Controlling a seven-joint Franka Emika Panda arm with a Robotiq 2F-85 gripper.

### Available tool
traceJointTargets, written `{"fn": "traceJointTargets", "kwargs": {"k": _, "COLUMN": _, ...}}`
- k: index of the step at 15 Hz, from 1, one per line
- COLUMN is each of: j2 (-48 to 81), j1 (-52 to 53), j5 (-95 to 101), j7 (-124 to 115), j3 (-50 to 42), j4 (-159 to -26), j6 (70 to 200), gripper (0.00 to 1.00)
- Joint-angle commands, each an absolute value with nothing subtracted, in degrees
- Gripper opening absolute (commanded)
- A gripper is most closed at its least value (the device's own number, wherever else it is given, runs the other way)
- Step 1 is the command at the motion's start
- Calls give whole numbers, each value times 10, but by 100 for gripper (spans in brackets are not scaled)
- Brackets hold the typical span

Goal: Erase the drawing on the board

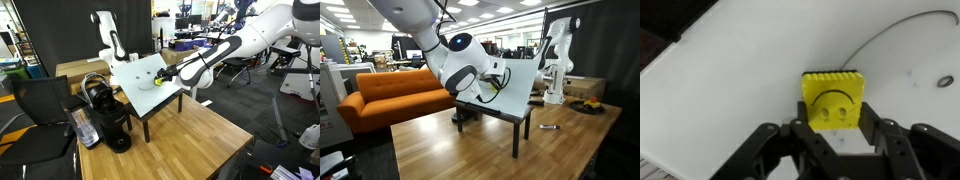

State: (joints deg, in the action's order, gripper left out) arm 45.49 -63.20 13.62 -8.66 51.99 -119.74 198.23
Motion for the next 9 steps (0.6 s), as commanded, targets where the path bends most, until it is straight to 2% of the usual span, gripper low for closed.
{"fn": "traceJointTargets", "kwargs": {"k": 1, "j2": 464, "j1": -634, "j5": 151, "j7": -74, "j3": 520, "j4": -1211, "j6": 1982, "gripper": 27}}
{"fn": "traceJointTargets", "kwargs": {"k": 9, "j2": 468, "j1": -633, "j5": 165, "j7": -67, "j3": 524, "j4": -1222, "j6": 1983, "gripper": 27}}
